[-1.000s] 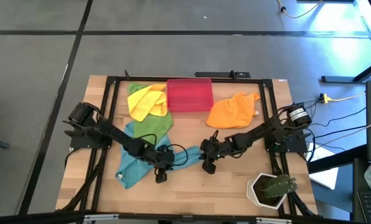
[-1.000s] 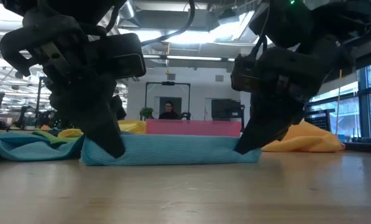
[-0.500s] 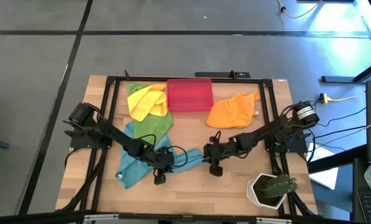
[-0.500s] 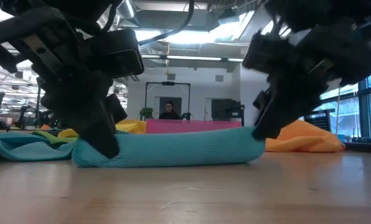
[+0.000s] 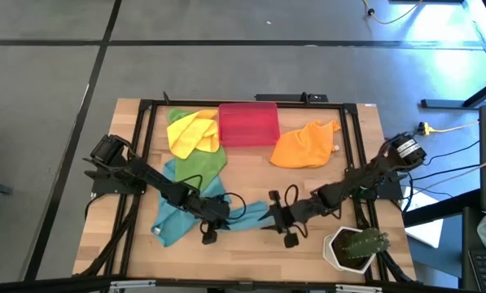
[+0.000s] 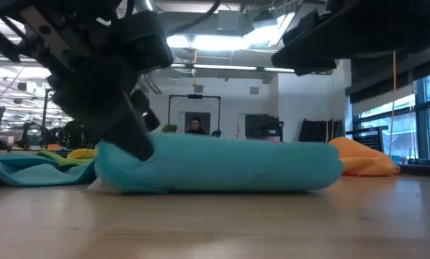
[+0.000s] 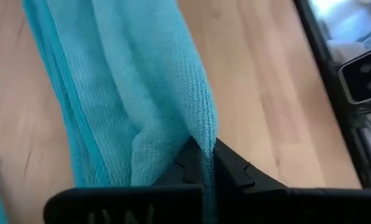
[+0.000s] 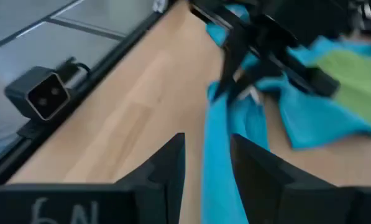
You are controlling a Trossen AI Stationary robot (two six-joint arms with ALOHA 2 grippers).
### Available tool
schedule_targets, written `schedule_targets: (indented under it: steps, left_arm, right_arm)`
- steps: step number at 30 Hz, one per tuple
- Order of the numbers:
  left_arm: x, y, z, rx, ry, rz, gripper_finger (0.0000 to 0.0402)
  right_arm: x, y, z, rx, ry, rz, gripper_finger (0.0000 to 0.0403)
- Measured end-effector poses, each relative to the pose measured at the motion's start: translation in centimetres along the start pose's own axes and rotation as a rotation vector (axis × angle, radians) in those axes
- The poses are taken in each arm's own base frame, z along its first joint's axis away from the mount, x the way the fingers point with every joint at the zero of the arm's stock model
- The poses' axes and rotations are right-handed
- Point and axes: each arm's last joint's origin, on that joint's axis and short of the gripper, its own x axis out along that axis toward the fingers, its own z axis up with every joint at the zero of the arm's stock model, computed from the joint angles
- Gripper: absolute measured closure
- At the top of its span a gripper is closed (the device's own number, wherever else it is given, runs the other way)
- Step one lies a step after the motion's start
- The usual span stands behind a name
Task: Roll microfiber towels into tight, uniform cylinder then place into a basket
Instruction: Roll the right blue microfiber towel
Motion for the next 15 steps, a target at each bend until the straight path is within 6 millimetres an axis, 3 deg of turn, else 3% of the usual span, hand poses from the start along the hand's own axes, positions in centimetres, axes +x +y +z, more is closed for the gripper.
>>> schedule_targets:
  steps: [8, 15]
  left_arm:
    - [-0.1, -0.1, 0.4, 0.018, -0.055, -0.016, 0.0401]
    - [-0.7, 1.7, -2.3, -0.093, -0.121, -0.003, 0.0401]
  right_arm:
    - [1.3, 0.8, -1.5, -0.011, 0.030, 0.011, 0.0274]
    - [1.6, 0.8, -1.8, 0.012, 0.037, 0.008, 0.0274]
